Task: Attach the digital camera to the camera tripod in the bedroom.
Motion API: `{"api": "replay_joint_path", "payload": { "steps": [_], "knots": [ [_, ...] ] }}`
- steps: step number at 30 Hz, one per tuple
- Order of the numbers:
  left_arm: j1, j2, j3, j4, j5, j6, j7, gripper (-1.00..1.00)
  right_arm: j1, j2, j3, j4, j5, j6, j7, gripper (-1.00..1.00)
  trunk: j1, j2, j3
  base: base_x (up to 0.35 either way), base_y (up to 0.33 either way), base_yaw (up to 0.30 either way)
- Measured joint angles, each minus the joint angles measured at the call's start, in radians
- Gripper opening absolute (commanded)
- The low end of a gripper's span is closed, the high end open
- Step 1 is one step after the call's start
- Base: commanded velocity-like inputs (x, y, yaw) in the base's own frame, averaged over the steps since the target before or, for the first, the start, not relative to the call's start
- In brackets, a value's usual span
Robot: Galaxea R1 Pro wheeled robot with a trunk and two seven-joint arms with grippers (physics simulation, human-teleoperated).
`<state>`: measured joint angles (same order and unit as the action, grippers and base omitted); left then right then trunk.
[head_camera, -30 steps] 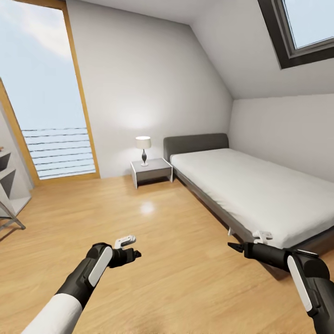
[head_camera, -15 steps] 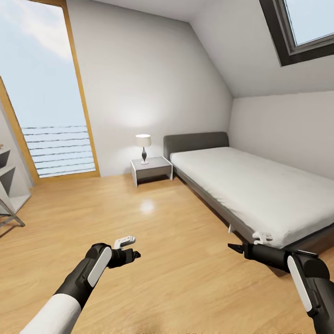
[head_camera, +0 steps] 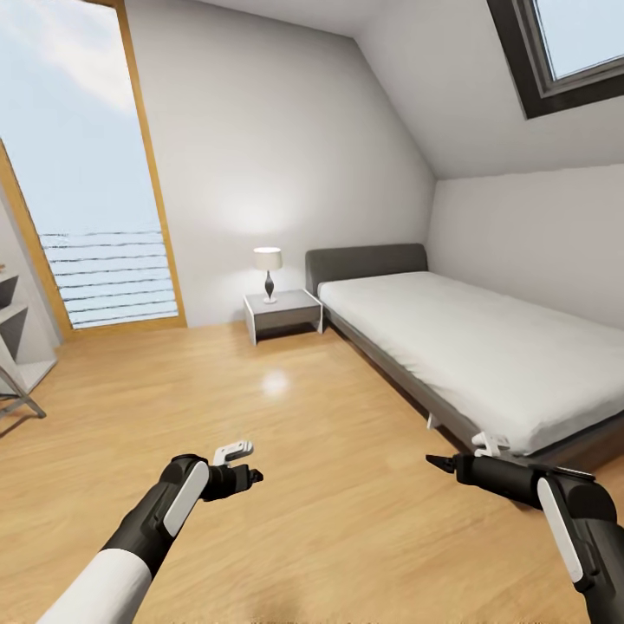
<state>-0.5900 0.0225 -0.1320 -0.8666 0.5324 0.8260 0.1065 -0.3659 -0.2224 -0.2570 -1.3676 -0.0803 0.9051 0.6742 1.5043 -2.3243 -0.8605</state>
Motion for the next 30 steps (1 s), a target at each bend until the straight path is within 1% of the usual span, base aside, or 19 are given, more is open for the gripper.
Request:
{"api": "replay_joint_path", "payload": {
  "steps": [11,19,25,30],
  "knots": [
    [0.000,-0.002,-0.001,0.001,0.004,-0.001,0.000,1.00,0.000,-0.001,0.000,-0.002,0.000,-0.001,0.000,1.00,0.042,-0.077,-0.034,0.000,0.000,0.000],
    [0.000,-0.007,-0.001,0.000,0.000,-0.002,0.000,1.00,0.000,-0.001,0.000,-0.001,0.000,0.000,0.000,1.00,0.073,-0.133,-0.060,0.000,0.000,0.000],
    [0.000,-0.008,-0.003,0.000,-0.002,-0.026,0.000,1.00,0.000,-0.002,0.000,0.001,-0.001,0.001,0.000,1.00,0.096,-0.175,-0.078,0.000,0.000,0.000],
    [0.000,-0.008,-0.004,0.003,-0.003,-0.048,-0.007,1.00,0.000,-0.002,0.001,0.001,-0.002,0.001,0.000,1.00,0.098,-0.176,-0.098,0.000,0.000,0.000]
  ]
}}
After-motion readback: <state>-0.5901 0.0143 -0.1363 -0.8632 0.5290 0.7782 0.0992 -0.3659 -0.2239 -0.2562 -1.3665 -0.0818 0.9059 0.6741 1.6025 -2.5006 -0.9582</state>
